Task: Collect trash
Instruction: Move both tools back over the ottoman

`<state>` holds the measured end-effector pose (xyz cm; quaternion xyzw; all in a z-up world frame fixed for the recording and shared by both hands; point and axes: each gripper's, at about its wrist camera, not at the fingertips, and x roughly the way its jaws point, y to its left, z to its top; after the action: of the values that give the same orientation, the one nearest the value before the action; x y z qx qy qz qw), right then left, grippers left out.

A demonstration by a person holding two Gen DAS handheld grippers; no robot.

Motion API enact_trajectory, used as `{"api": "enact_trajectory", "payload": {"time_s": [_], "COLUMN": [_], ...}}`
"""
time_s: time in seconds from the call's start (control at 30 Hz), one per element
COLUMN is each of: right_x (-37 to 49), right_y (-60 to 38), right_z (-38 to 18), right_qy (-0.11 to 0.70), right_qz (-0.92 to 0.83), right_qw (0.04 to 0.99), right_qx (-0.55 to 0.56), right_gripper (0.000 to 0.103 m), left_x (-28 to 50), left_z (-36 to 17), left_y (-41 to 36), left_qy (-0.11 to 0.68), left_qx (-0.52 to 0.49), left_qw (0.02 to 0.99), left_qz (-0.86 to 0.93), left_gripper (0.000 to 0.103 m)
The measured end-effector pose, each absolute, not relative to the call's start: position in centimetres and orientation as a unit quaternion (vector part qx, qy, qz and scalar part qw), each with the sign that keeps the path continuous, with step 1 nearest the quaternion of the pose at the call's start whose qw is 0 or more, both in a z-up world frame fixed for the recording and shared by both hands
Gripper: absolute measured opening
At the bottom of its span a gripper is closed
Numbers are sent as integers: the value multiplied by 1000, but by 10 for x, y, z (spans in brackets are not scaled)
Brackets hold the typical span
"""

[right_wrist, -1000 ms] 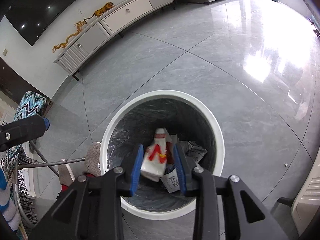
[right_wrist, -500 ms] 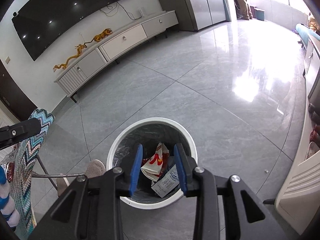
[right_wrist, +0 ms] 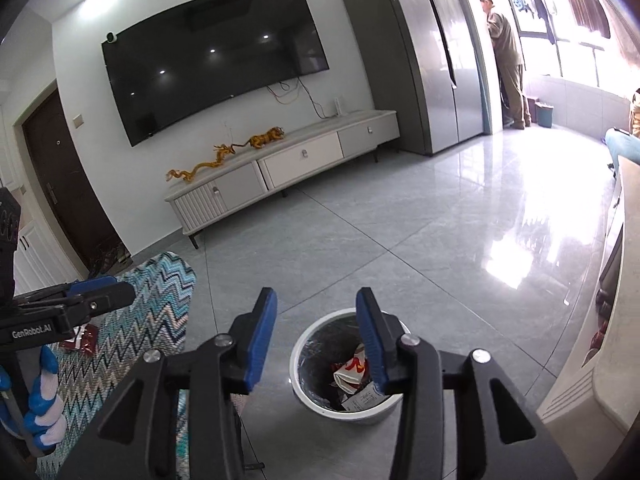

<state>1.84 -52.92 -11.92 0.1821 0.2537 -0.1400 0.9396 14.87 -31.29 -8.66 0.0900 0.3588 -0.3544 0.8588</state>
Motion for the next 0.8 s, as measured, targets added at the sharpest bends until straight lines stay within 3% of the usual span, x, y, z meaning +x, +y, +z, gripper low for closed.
{"api": "enact_trajectory", "payload": {"time_s": [0.43,0.8], "right_x": [-36,-55], "right_y": [-443,-395], "right_z": [-24,3], "right_qy": [181,154], "right_qz": [-94,-45], "right_qw": [972,984], "right_qx": [118,81], "right_gripper": [40,44], "left_x": [88,63], "left_z": [-16,5], "left_y": [-168,-79], "left_qy": [260,218], "left_qx": [67,61], "left_qw": [914,945], "left_qz": [-304,-237], "left_gripper": [64,64]}}
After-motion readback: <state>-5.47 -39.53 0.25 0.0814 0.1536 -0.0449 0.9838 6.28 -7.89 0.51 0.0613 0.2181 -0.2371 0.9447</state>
